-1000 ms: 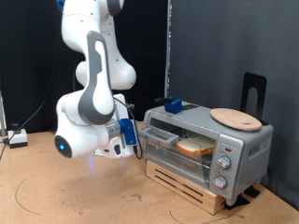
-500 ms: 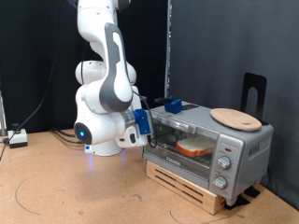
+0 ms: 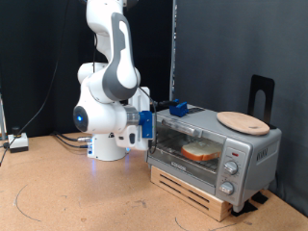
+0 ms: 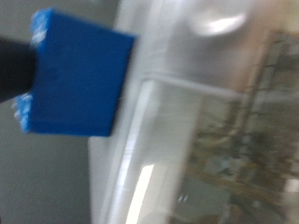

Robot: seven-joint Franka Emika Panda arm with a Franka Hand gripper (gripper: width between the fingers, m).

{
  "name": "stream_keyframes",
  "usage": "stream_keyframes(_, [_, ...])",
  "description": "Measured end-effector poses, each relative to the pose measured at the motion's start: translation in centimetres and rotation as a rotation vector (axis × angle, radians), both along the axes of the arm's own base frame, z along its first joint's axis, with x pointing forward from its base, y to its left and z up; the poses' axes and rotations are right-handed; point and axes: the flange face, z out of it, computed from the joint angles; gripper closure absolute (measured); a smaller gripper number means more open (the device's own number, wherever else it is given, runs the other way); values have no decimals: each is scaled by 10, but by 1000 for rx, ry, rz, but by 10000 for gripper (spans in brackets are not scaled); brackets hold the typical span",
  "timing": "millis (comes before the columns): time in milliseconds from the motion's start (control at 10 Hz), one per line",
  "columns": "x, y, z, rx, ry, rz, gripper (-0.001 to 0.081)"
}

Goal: Make a piece of toast with the oven

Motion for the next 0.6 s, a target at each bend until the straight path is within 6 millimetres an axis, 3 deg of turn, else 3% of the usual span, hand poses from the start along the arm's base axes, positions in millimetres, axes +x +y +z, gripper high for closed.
stream_keyframes(600, [20, -71, -9, -70, 50, -143, -3])
